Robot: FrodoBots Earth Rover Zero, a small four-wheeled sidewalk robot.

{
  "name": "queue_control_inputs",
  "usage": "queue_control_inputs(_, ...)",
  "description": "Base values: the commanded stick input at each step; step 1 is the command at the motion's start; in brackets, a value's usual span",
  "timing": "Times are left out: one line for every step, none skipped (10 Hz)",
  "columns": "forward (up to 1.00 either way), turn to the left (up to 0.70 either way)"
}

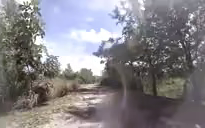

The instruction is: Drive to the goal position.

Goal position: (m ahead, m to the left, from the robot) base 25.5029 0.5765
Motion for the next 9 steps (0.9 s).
queue_control_inputs(0.7, 0.0)
queue_control_inputs(0.7, 0.0)
queue_control_inputs(0.7, 0.0)
queue_control_inputs(0.7, 0.0)
queue_control_inputs(0.7, 0.0)
queue_control_inputs(0.7, 0.0)
queue_control_inputs(0.7, 0.0)
queue_control_inputs(0.7, 0.0)
queue_control_inputs(0.7, 0.0)
